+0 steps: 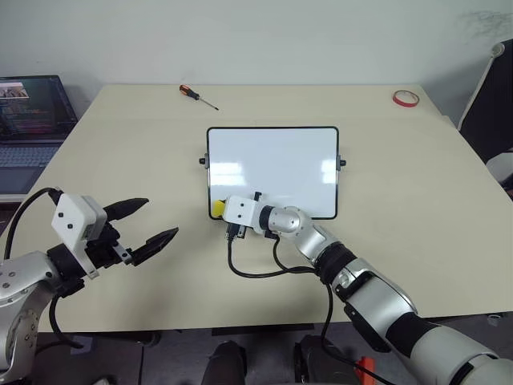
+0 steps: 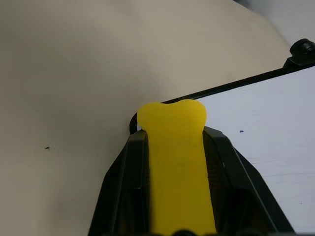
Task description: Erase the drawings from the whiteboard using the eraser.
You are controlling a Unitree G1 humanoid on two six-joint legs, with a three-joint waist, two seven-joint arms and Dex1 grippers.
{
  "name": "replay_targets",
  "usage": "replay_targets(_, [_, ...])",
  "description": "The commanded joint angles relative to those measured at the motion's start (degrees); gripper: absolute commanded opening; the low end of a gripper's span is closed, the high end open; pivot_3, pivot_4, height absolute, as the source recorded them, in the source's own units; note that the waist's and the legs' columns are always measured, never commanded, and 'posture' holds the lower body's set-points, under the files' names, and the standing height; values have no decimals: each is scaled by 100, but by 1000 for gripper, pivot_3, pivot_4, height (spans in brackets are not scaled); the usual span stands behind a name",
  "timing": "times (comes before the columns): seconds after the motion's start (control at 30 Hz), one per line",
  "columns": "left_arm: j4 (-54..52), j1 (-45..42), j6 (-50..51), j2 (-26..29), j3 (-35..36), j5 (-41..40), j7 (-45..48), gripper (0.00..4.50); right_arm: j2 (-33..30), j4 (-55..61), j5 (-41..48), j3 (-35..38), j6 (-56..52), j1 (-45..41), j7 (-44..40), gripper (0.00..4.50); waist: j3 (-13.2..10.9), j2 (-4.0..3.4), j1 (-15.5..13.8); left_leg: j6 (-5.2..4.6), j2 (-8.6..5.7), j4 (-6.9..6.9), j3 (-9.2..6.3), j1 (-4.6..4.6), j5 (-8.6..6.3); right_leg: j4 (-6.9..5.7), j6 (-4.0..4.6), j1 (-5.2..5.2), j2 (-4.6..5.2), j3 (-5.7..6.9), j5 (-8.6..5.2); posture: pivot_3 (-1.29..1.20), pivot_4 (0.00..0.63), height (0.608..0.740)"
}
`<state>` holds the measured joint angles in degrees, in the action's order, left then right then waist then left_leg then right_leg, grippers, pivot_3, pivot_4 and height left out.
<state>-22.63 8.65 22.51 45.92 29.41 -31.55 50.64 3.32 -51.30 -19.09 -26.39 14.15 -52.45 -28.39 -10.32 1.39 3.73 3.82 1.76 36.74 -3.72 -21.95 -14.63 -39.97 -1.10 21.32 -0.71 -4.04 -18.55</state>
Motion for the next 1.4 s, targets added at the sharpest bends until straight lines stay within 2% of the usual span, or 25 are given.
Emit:
replay_targets(0.03, [-141,-16,-23,6,80,-73,-32,4500,-81,-173,23,348,-120,-269,620,1150,-2,-2,-2,0,0,0,0,-1,0,0,0,1,0,0,0,0,150,740])
replay_targets(0.27, [-126,-34,-5,6,57,-79,-31,4500,-118,-517,5,637,-78,-683,1586,1150,-4,-3,-36,1,-2,1,-1,-3,1,0,0,2,0,1,0,0,150,740])
replay_targets(0.47, [-69,-194,19,21,-78,-73,-5,4500,-274,-79,192,745,-57,-328,1350,1150,-4,-3,-57,1,-2,0,-2,-5,0,2,1,2,1,1,0,0,150,740])
replay_targets(0.63, [-28,-448,-16,-41,-316,-89,14,4500,-507,1649,841,978,-436,556,491,1150,-4,-3,-76,1,-5,0,-5,-16,0,9,0,3,4,5,-1,0,150,740])
replay_targets(0.9, [173,-1358,-6,-456,-1209,-90,6,4500,-1307,5023,1294,1313,-2367,2078,-149,1150,-10,-9,-78,2,-2,9,-13,-95,1,4,0,69,2,13,0,0,150,740])
replay_targets(1.17, [867,-2542,-320,-1181,-2555,272,270,4500,-2225,7368,1434,2264,-4301,2972,-42,1150,-10,-9,-125,2,-11,12,-7,-96,1,6,-2,69,-2,12,-1,0,150,740])
replay_targets(1.4, [2034,-3563,-995,-1835,-3533,769,938,4500,-2524,8413,1507,3124,-6095,3731,275,1150,-10,-8,-173,2,-22,18,24,-96,1,6,-1,69,-17,9,-1,0,150,740])
